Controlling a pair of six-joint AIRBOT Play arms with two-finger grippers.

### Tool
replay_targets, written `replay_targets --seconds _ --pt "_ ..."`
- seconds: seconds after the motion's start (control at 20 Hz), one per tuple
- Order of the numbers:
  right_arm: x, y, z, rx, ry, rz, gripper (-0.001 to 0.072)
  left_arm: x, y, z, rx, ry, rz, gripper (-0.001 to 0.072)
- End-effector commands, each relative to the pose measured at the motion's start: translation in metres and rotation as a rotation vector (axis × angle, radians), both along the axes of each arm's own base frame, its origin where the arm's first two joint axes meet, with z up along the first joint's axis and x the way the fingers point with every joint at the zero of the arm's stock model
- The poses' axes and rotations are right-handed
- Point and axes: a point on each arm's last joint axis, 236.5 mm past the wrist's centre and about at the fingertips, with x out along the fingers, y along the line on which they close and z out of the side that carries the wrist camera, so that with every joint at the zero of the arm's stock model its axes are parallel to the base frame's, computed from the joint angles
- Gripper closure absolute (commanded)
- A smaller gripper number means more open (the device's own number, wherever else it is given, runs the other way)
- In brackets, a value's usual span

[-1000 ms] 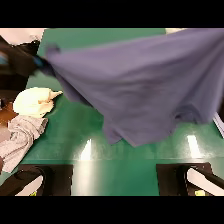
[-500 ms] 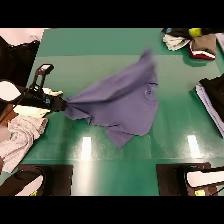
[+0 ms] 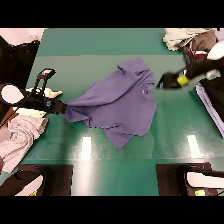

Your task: Fold the shirts.

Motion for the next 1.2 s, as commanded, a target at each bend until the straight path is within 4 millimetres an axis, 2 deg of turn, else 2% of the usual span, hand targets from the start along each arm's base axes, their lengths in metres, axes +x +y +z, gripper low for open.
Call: replay_targets --seconds 0.0,0.1,0.2,0.4,0.6,0.7,0.75,0.8,0.85,0.9,1.0,1.05,1.1,1.15 --pt "-0.077 0.0 -0.06 0.007 0.128 -0.057 0.0181 -0.002 0.001 -0.001 0.005 0.006 -0.004 0.068" --pt "-0.109 0.005 -0.082 0.028 0.178 -0.102 0.0182 -0.002 0.001 -0.001 0.005 0.006 -0.003 0.068" --pt "-0.125 0.009 -0.097 0.047 0.203 -0.133 0.0181 -0.002 0.001 -0.001 0.004 0.006 -0.003 0.068" --pt "-0.126 0.029 -0.112 0.156 0.239 -0.222 0.0182 -0.003 0.001 -0.001 0.005 0.012 -0.005 0.068" --pt "-0.126 0.052 -0.126 0.187 0.273 -0.204 0.0208 -0.004 0.001 -0.002 0.005 0.014 -0.006 0.068" --pt "-0.129 0.061 -0.132 0.171 0.268 -0.173 0.0326 -0.004 0.001 -0.002 0.005 0.016 -0.006 0.068" --pt "-0.128 0.064 -0.133 0.166 0.256 -0.163 0.0425 -0.005 0.001 -0.002 0.005 0.019 -0.007 0.068" --pt "-0.125 0.066 -0.13 0.165 0.231 -0.158 0.0624 -0.006 0.001 -0.002 0.007 0.023 -0.009 0.068" --pt "-0.121 0.067 -0.123 0.167 0.195 -0.16 0.0694 -0.007 0.001 -0.003 0.007 0.027 -0.009 0.068" --pt "-0.112 0.065 -0.112 0.172 0.137 -0.168 0.0695 -0.006 0.001 -0.001 0.01 0.023 -0.01 0.0681" --pt "-0.085 0.059 -0.067 0.198 -0.011 -0.182 0.0696 0.006 0.004 0.021 0.023 -0.034 -0.007 0.0681" --pt "-0.069 0.053 -0.035 0.214 -0.108 -0.192 0.0696 0.017 0.004 0.045 0.019 -0.094 0.002 0.068" --pt "-0.049 0.044 0.01 0.229 -0.237 -0.209 0.0697 0.028 0.004 0.073 0.01 -0.158 0.014 0.068" --pt "-0.034 0.035 0.057 0.239 -0.369 -0.225 0.0697 0.038 0.003 0.11 -0.003 -0.238 0.018 0.068"
